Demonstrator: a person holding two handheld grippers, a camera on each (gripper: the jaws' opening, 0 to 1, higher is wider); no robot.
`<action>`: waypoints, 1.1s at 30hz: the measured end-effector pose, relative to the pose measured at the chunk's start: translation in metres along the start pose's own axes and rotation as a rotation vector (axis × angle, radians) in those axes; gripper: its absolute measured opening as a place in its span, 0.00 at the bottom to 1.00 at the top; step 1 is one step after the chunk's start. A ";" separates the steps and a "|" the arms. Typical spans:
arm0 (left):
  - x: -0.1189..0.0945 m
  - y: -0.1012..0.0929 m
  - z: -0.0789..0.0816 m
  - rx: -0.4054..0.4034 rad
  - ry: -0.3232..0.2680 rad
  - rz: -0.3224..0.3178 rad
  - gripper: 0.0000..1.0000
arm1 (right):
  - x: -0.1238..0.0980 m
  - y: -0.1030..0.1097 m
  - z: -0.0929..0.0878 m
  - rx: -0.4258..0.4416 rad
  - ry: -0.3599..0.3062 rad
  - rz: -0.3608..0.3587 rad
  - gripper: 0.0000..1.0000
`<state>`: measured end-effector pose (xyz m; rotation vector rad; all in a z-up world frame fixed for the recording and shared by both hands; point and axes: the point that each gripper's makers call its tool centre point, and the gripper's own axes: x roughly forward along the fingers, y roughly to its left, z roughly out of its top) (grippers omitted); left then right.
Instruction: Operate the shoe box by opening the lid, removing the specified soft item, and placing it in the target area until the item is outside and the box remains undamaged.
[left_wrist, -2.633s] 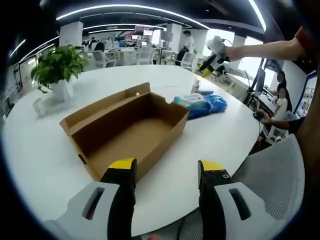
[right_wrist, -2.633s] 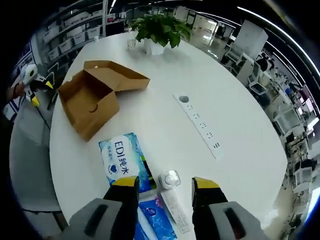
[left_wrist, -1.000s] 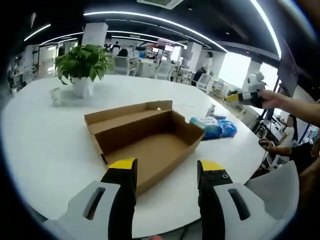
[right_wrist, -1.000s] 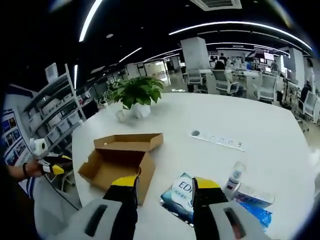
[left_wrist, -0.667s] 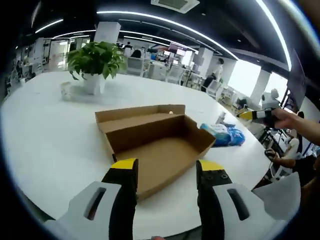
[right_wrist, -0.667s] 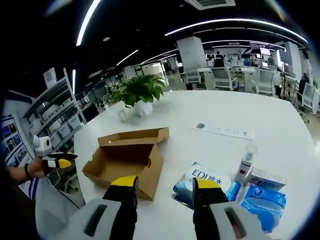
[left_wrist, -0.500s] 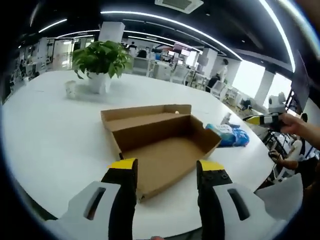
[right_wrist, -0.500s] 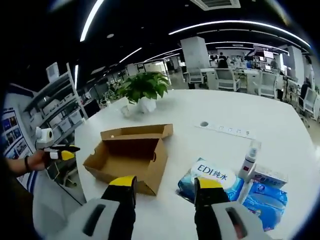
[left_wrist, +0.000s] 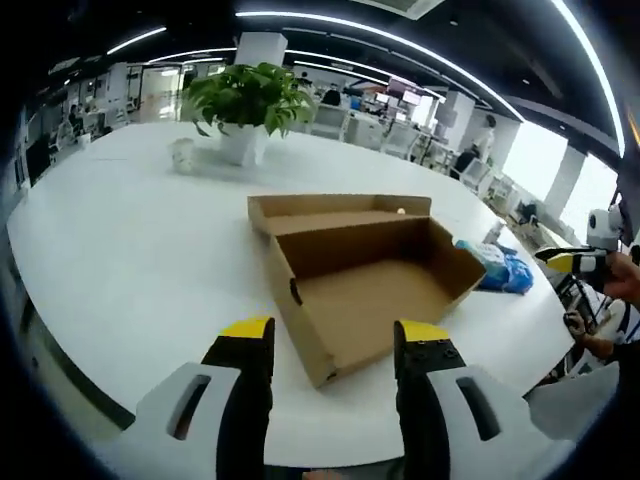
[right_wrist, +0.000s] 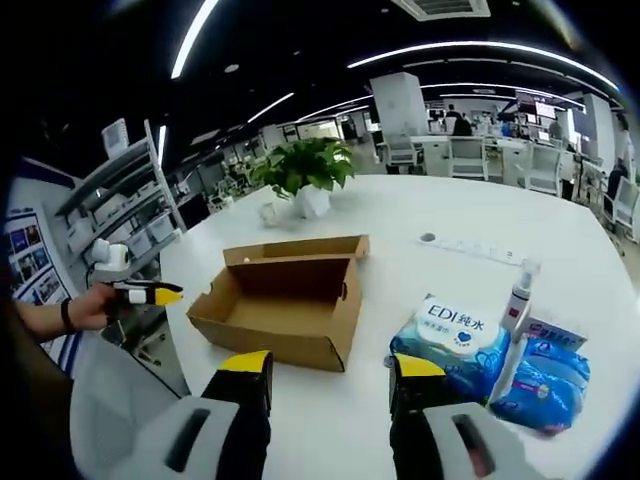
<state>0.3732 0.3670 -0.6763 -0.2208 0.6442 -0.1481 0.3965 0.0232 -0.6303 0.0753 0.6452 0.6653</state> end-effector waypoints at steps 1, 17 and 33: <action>0.002 0.003 -0.003 -0.014 0.007 0.012 0.47 | 0.000 0.002 -0.001 0.004 -0.002 0.002 0.44; 0.040 0.011 -0.021 -0.183 0.064 0.081 0.38 | 0.000 0.016 -0.029 0.011 0.043 0.029 0.44; 0.064 0.019 -0.022 -0.212 0.124 0.141 0.19 | 0.010 0.008 -0.042 0.016 0.085 0.015 0.41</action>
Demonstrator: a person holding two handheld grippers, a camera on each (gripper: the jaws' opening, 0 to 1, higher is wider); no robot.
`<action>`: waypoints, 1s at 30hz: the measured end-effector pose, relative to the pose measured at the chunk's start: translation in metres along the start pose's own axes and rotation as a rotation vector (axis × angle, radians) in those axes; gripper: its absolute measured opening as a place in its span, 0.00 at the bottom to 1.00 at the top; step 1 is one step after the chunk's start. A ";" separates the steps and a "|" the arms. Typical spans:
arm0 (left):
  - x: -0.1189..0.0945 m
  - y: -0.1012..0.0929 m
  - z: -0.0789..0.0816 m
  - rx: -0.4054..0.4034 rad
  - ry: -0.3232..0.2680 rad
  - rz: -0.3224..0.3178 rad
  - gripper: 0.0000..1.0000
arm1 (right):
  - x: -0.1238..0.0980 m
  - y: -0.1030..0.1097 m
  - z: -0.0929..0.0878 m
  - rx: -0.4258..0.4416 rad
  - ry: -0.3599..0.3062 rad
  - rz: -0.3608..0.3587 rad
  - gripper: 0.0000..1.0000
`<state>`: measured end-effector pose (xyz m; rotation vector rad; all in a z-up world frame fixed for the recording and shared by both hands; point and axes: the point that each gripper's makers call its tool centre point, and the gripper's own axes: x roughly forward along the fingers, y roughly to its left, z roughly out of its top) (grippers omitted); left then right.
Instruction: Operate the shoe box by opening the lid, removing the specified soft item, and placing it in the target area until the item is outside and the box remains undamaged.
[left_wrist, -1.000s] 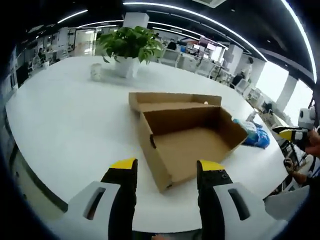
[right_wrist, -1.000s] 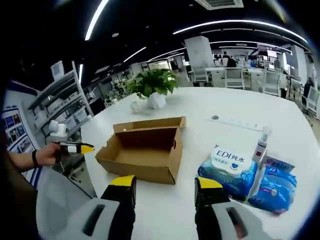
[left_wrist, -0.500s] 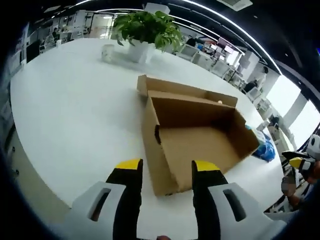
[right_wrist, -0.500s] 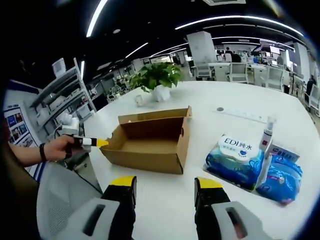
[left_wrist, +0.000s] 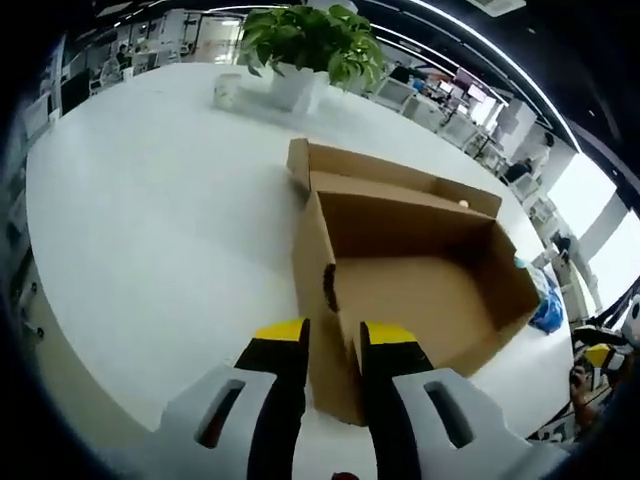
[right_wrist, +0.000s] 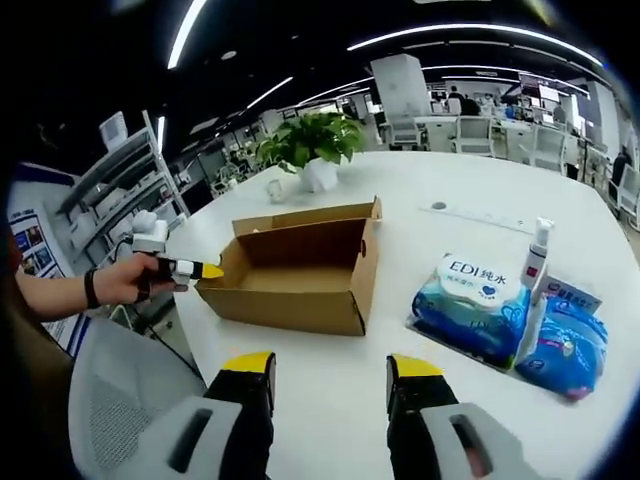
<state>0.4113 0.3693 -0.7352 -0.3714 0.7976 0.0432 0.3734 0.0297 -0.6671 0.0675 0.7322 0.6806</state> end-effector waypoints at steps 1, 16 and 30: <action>0.002 -0.002 -0.002 0.003 0.008 -0.001 0.18 | 0.001 -0.001 0.002 -0.002 -0.003 -0.010 0.38; -0.006 -0.001 -0.004 -0.046 -0.017 0.089 0.11 | 0.042 -0.015 0.046 0.041 -0.008 -0.017 0.34; -0.002 0.007 -0.001 -0.037 -0.030 0.121 0.08 | 0.082 -0.031 0.108 0.052 -0.037 -0.036 0.33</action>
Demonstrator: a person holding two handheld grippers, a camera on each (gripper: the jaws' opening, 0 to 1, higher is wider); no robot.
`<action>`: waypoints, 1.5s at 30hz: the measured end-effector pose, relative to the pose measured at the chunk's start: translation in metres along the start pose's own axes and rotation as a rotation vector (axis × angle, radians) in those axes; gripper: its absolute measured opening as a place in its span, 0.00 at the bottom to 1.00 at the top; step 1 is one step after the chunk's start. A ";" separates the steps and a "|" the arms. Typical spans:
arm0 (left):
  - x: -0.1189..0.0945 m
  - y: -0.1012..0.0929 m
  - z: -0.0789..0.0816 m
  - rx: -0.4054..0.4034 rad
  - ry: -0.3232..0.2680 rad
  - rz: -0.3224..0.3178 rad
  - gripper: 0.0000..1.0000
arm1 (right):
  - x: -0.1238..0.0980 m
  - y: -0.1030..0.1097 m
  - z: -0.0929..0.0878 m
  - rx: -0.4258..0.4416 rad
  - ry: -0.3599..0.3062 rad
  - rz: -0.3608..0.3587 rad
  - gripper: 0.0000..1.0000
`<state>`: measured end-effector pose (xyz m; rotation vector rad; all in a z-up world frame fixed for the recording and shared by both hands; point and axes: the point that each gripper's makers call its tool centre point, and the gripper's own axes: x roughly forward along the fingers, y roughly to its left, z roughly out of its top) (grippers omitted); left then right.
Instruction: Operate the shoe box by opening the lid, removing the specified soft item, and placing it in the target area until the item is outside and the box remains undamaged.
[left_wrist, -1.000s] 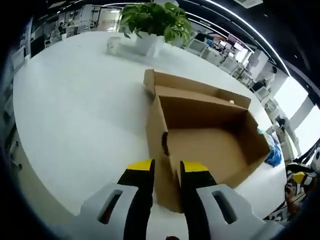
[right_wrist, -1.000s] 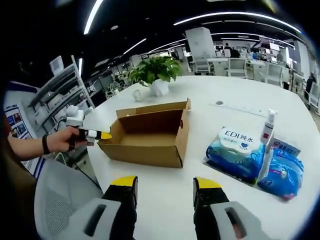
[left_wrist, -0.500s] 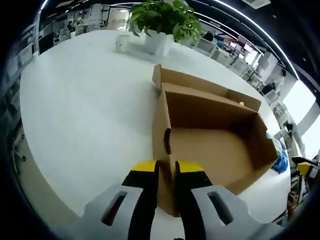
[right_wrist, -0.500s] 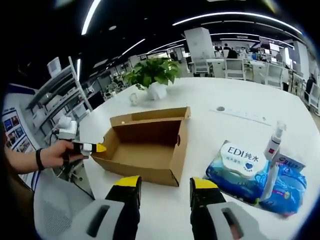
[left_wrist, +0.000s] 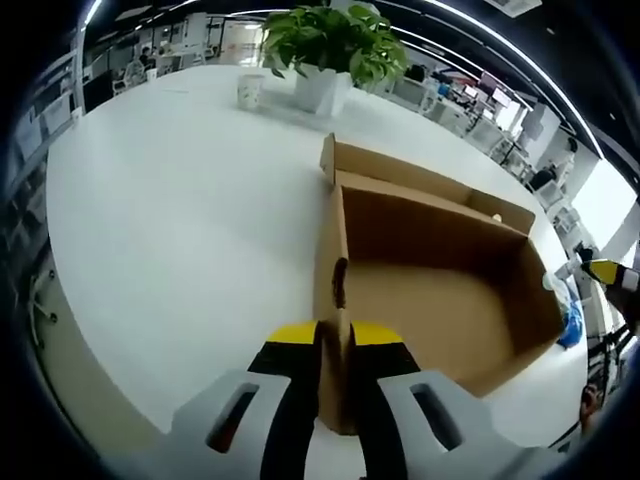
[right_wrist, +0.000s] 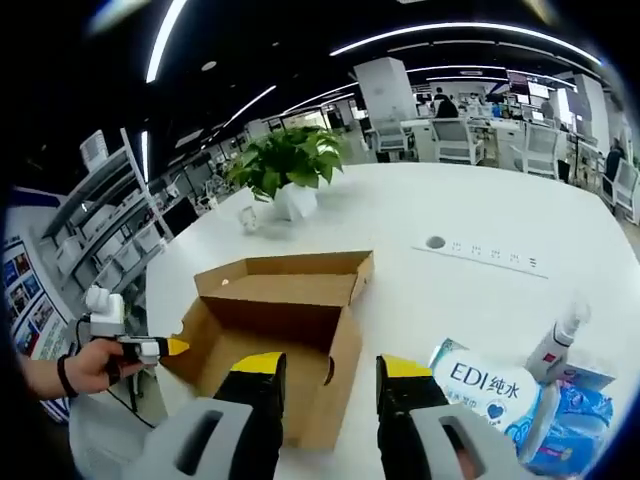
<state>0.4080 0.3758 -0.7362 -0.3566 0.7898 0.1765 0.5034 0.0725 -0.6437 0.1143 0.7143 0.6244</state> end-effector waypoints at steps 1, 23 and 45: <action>0.000 0.000 0.000 -0.001 0.000 0.002 0.08 | 0.005 0.001 0.005 0.001 -0.002 0.002 0.33; 0.005 0.003 0.002 0.022 -0.006 0.029 0.07 | 0.104 -0.015 0.053 0.118 0.056 -0.030 0.29; 0.005 0.004 0.002 -0.006 0.000 0.037 0.07 | 0.179 -0.045 0.058 0.099 0.158 -0.075 0.29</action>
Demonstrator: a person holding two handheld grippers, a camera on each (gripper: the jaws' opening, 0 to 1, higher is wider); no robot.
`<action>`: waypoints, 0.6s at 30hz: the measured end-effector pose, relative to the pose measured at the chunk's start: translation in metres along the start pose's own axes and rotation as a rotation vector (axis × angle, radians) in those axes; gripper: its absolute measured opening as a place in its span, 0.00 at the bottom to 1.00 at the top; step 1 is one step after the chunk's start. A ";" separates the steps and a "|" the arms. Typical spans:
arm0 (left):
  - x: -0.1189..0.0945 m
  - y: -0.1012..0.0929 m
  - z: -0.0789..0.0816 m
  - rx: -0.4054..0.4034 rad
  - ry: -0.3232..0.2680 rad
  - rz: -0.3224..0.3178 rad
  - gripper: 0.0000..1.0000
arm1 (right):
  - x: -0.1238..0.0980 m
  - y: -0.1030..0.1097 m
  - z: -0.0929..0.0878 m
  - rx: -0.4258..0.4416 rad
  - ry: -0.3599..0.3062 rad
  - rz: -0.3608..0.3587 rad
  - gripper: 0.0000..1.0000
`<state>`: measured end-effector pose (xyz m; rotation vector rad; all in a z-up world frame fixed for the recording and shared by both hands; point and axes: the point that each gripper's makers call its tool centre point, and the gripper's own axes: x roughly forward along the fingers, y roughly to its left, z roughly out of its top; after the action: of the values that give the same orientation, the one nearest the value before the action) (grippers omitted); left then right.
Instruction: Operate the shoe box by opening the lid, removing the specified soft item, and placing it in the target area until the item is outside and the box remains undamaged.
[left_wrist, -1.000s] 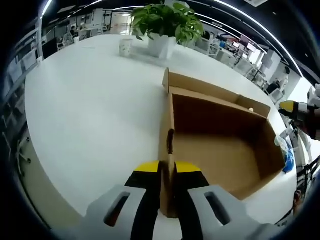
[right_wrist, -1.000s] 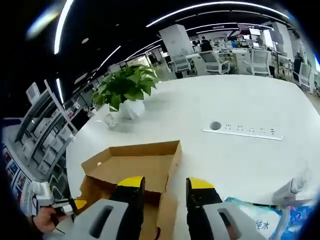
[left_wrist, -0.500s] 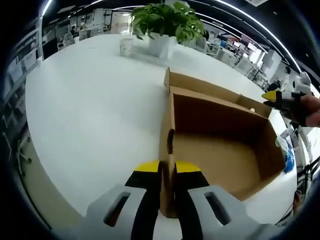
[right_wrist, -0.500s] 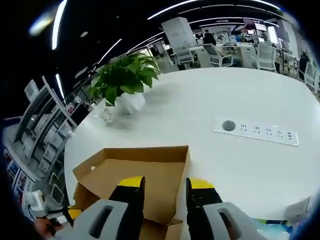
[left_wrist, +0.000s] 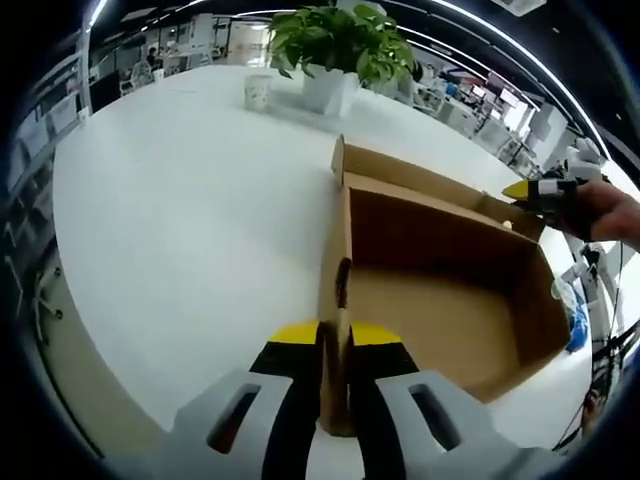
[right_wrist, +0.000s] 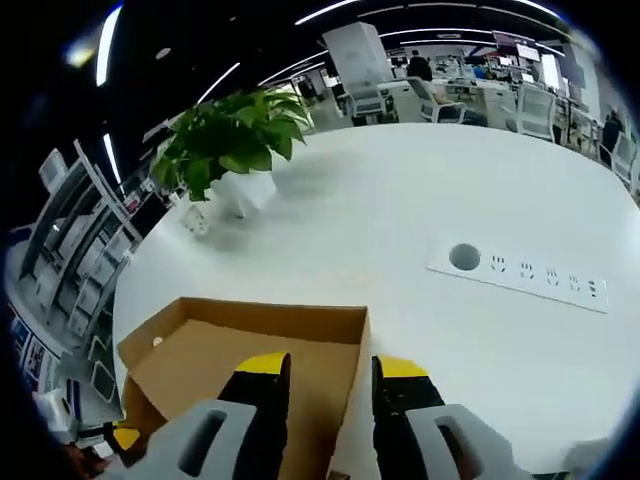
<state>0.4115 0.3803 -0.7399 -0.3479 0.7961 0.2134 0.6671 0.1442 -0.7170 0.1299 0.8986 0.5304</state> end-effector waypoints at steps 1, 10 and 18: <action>0.000 0.000 0.000 -0.003 0.000 0.000 0.07 | 0.005 0.000 0.001 -0.014 0.011 0.001 0.29; 0.000 0.001 0.000 -0.013 -0.001 0.004 0.07 | 0.030 -0.009 0.001 -0.050 0.074 -0.045 0.27; 0.001 0.001 -0.001 -0.010 -0.004 0.006 0.07 | 0.039 -0.023 -0.008 -0.048 0.110 -0.090 0.08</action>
<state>0.4113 0.3807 -0.7408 -0.3545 0.7920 0.2235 0.6888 0.1423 -0.7571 0.0165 0.9929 0.4786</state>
